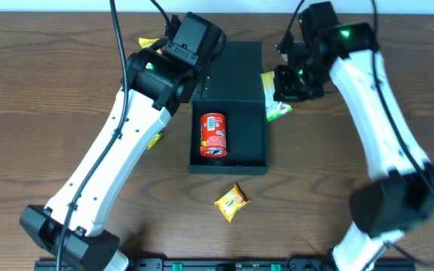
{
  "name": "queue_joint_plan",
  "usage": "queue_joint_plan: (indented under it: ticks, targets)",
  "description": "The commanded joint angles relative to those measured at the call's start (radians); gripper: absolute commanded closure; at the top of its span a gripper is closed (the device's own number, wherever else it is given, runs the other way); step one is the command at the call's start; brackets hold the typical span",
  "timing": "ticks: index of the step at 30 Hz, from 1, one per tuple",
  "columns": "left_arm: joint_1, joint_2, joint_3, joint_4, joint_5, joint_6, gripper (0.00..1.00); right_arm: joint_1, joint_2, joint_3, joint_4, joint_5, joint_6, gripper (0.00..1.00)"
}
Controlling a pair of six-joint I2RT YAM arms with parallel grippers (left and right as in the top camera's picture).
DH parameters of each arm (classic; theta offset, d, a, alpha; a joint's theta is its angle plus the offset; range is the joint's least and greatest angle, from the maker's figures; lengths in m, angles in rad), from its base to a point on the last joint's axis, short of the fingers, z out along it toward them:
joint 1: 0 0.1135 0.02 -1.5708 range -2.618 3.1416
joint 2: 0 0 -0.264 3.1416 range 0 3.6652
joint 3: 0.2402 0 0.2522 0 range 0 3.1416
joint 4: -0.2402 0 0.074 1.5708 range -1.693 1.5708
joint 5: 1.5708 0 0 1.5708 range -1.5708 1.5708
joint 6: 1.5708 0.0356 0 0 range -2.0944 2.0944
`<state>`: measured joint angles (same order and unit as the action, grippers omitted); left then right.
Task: Pack container
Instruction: 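Place the snack bar into the box beside the can, release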
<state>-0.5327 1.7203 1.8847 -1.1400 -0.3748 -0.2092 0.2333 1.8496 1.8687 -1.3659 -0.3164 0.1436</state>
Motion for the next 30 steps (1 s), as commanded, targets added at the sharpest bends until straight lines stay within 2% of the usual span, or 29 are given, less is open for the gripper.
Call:
queue_joint_plan:
  ticks: [1,5,10,15,19,24,30]
  targets:
    - [0.004,-0.008,0.001,0.004,-0.029,0.003,0.05,0.035,-0.096,-0.138,0.029,0.032,0.047,0.98]
    - [0.004,-0.008,0.001,0.004,-0.029,0.004,0.05,0.094,-0.210,-0.390,0.217,0.014,0.159,0.98]
    - [0.004,-0.008,0.001,0.008,-0.029,0.004,0.04,0.166,-0.254,-0.557,0.426,0.018,0.267,0.99]
    - [0.004,-0.008,0.001,0.021,-0.029,0.008,0.05,0.222,-0.222,-0.624,0.549,0.110,0.282,0.99]
    - [0.004,-0.008,0.001,0.026,-0.048,0.056,0.05,0.227,-0.166,-0.628,0.621,0.111,0.298,0.98]
    - [0.004,-0.008,0.001,0.026,-0.097,0.056,0.04,0.236,-0.061,-0.628,0.634,0.109,0.336,0.99]
    - [0.004,-0.008,0.001,0.026,-0.101,0.069,0.05,0.263,0.005,-0.628,0.731,0.045,0.354,0.99]
